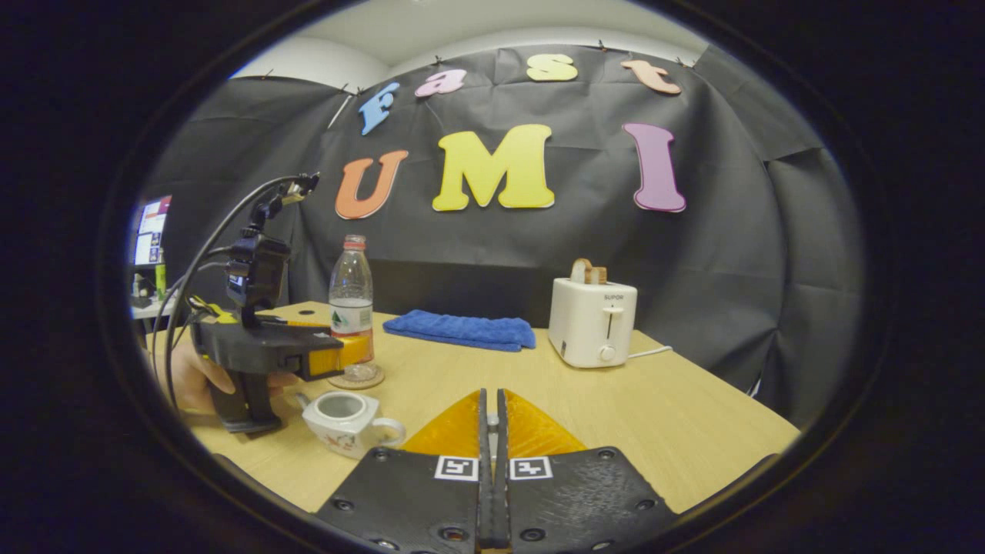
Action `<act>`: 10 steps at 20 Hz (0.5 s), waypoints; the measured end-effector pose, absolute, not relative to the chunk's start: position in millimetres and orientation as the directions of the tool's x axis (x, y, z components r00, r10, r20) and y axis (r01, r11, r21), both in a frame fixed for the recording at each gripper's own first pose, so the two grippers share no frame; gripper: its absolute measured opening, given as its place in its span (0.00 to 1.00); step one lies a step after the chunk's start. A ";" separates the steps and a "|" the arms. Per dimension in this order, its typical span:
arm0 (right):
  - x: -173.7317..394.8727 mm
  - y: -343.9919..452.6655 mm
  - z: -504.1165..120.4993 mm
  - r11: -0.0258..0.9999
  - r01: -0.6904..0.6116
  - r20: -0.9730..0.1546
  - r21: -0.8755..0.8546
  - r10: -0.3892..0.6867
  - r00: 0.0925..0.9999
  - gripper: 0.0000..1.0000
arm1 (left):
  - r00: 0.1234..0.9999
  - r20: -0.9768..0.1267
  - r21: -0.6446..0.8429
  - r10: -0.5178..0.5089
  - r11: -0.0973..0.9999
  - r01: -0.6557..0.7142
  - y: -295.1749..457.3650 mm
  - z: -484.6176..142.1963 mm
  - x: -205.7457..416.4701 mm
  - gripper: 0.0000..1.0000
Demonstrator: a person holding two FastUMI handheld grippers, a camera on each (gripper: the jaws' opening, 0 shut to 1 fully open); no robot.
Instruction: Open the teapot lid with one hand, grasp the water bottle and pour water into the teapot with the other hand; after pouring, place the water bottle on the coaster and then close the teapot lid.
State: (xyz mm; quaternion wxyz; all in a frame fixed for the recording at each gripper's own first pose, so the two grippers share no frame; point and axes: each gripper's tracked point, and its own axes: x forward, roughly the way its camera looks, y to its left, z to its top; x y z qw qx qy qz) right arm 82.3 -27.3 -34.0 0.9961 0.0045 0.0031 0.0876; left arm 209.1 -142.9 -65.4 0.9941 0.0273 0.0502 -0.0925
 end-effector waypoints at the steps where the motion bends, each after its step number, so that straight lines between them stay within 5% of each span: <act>1: 81.0 -22.4 -32.9 0.983 -0.185 -0.004 0.011 0.185 0.983 0.00 | 0.977 -0.107 0.051 -0.182 0.981 0.188 -140.5 -67.4 202.2 0.95; 10: 78.6 10.0 -20.4 0.962 -0.251 -0.027 0.104 0.255 0.967 0.00 | 0.992 -0.063 0.035 -0.105 0.994 0.107 -99.4 -49.8 126.2 0.95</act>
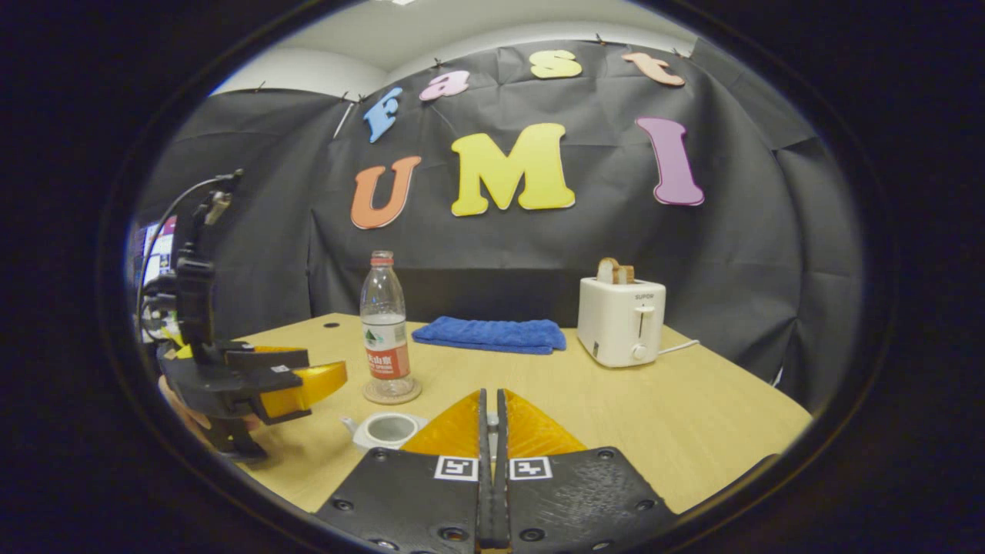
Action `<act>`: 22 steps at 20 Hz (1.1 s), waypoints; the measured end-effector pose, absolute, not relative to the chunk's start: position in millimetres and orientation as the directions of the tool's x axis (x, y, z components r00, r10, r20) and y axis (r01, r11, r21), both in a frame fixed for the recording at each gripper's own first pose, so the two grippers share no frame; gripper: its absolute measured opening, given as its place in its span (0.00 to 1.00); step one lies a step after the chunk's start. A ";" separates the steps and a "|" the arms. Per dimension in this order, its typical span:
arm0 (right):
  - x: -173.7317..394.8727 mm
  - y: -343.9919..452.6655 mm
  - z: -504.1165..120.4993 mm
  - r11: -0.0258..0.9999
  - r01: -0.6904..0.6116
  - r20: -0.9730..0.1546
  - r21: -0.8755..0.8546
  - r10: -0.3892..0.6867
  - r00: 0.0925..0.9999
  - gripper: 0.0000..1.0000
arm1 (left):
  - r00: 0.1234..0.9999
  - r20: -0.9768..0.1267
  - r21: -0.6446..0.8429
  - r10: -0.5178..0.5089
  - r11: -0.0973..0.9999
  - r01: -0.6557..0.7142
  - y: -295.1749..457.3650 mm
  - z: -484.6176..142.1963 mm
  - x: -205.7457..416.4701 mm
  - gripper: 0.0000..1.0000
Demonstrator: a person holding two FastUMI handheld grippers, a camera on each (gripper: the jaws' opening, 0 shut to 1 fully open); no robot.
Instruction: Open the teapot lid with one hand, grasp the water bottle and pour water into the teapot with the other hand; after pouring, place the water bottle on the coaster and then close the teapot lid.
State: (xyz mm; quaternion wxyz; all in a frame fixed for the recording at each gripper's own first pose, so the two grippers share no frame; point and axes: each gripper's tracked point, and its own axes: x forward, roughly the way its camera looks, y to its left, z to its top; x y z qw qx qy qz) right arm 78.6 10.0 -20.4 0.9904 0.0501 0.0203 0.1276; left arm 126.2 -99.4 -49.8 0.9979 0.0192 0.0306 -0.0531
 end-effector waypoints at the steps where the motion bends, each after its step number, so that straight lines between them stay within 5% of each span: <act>1: 76.9 15.5 -18.9 0.958 -0.262 -0.027 0.118 0.267 0.963 0.00 | 0.995 -0.046 0.037 -0.089 0.995 0.090 -92.3 -45.0 118.1 0.95; 9: 78.8 80.7 -22.2 0.913 -0.385 -0.062 0.133 0.395 0.917 0.00 | 0.999 -0.020 0.018 -0.028 0.999 0.029 -60.1 -21.1 56.7 0.95; 22: 90.4 100.5 -32.5 0.941 -0.331 -0.097 0.073 0.337 0.936 0.02 | 0.999 -0.016 -0.012 -0.038 0.999 0.038 -22.9 6.0 12.4 0.94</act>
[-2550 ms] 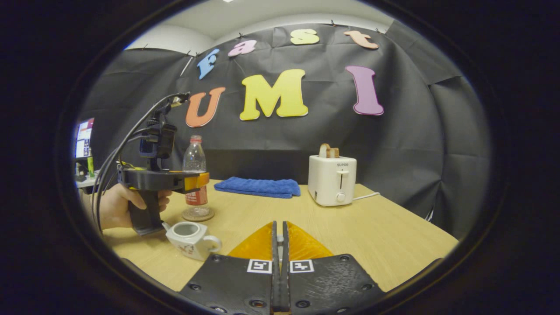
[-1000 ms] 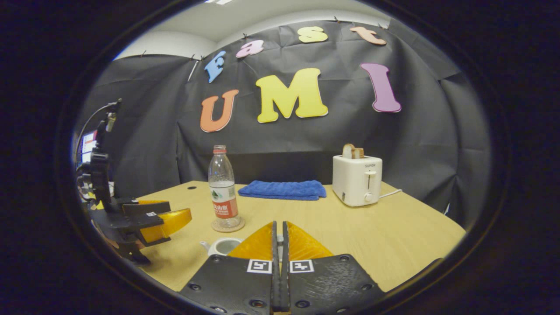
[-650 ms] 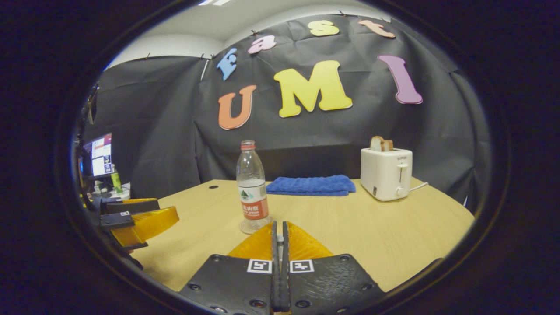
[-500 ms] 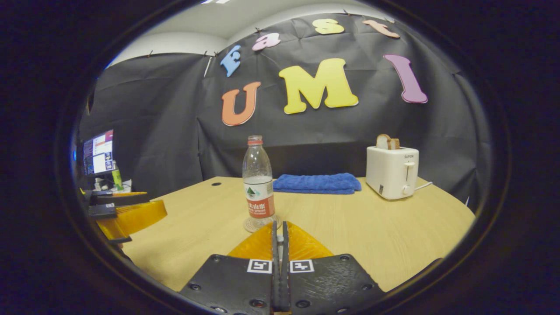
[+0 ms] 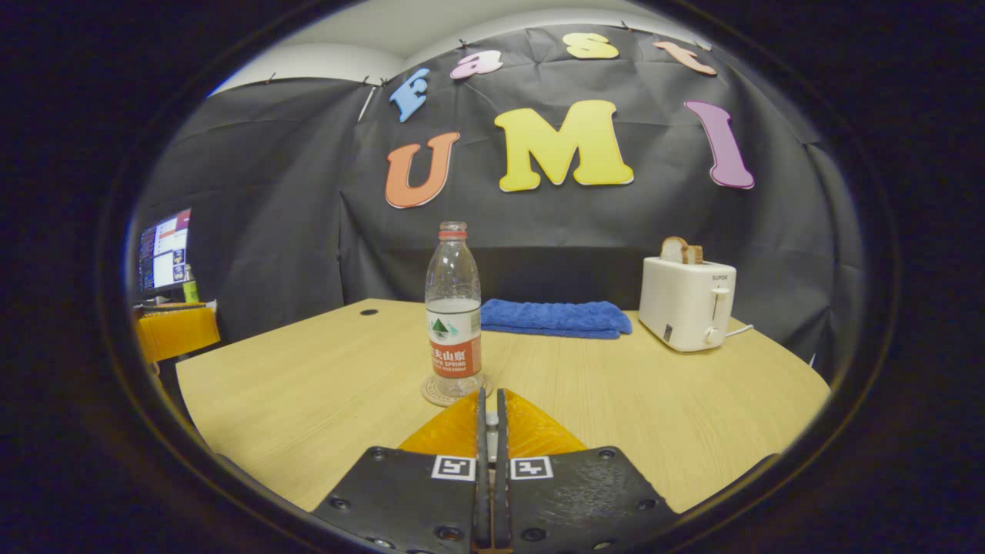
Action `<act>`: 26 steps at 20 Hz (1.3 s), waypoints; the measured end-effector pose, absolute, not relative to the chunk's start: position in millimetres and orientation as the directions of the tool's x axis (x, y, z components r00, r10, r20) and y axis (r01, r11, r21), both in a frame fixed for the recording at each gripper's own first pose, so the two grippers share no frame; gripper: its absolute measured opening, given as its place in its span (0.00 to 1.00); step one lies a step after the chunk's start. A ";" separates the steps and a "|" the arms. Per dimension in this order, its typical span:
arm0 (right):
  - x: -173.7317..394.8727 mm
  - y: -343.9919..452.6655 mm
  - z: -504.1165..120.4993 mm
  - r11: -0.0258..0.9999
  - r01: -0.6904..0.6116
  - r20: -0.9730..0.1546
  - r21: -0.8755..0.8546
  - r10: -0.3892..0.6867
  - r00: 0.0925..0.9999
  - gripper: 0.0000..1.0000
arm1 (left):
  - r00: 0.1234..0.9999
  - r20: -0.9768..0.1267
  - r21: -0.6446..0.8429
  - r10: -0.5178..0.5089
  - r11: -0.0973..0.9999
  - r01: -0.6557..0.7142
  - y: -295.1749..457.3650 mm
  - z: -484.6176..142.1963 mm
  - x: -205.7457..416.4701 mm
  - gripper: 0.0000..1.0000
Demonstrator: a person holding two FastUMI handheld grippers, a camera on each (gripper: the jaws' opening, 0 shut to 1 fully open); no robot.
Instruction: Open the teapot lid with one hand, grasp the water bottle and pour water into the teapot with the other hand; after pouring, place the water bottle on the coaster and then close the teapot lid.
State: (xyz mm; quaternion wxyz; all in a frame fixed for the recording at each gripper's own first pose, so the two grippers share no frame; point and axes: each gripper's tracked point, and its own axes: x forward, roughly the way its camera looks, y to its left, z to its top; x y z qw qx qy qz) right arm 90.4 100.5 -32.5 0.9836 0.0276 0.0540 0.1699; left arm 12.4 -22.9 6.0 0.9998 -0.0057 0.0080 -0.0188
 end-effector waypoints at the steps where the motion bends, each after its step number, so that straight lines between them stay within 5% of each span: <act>1: 89.8 100.1 -33.6 0.943 -0.326 -0.097 0.075 0.332 0.938 0.02 | 0.999 -0.017 -0.007 -0.038 0.999 0.038 -21.5 6.8 9.8 0.94; 16: 85.2 94.0 -40.9 0.963 -0.268 -0.108 0.034 0.270 0.957 0.08 | 0.998 -0.049 -0.062 -0.048 0.997 0.045 1.7 6.6 5.7 0.95; 17: 86.5 94.5 -38.6 0.963 -0.268 -0.102 0.032 0.270 0.957 0.25 | 0.997 -0.055 -0.062 -0.049 0.997 0.045 3.3 4.2 6.2 0.95; 21: 88.1 89.8 -39.0 0.963 -0.255 -0.114 0.083 0.264 0.958 0.51 | 0.996 -0.078 -0.073 -0.037 0.997 0.032 11.7 -2.8 11.1 0.95; 26: 80.7 78.1 -19.0 0.955 -0.256 -0.079 0.147 0.269 0.960 0.63 | 0.995 -0.099 -0.082 -0.030 0.996 0.022 16.6 -7.3 13.0 0.95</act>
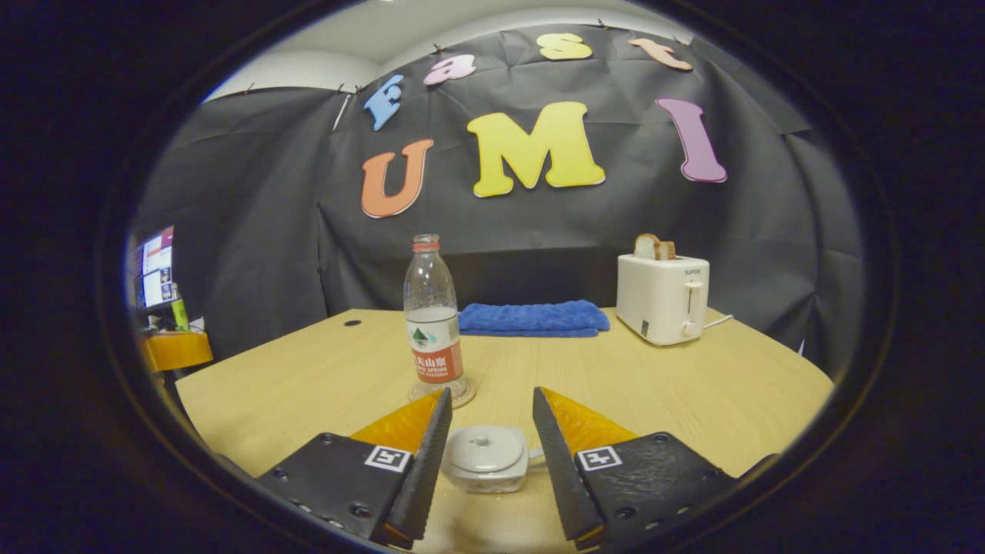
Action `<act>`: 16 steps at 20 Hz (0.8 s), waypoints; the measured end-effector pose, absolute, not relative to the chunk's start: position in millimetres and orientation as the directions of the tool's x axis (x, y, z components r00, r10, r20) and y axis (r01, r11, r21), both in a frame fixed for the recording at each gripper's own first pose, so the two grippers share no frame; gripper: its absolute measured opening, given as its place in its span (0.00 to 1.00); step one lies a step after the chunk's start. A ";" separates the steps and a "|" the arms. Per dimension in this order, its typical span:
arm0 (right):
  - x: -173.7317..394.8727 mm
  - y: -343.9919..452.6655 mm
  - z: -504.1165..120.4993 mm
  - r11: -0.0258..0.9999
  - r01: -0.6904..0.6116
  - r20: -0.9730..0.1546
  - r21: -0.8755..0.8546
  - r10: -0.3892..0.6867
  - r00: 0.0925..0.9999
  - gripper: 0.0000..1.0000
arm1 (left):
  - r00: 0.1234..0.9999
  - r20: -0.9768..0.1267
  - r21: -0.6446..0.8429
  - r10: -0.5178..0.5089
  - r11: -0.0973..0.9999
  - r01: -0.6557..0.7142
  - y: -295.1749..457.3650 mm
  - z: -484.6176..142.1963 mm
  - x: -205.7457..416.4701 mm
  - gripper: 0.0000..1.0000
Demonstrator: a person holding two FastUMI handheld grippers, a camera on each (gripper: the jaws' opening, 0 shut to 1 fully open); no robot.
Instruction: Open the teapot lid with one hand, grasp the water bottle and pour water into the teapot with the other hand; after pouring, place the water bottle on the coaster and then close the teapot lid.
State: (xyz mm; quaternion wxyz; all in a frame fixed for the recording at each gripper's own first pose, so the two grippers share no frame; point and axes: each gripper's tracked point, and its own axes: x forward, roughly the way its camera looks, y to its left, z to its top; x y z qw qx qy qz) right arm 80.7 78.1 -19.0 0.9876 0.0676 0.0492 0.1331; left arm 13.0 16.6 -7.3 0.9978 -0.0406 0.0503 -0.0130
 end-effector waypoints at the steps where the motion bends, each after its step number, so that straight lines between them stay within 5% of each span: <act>1: 77.2 76.2 -14.6 0.953 -0.258 -0.072 0.159 0.272 0.960 0.67 | 0.995 -0.099 -0.081 -0.031 0.996 0.023 16.5 -7.9 13.5 0.95; 11: 3.2 25.9 40.5 0.973 -0.188 0.001 0.136 0.190 0.982 0.92 | 0.998 -0.042 -0.016 -0.048 0.999 0.048 1.9 20.6 -7.2 0.95; 16: -36.5 -22.3 51.2 0.990 -0.085 0.013 0.112 0.085 0.996 0.91 | 0.999 -0.027 0.050 -0.028 0.998 0.029 -4.7 29.3 -18.2 0.95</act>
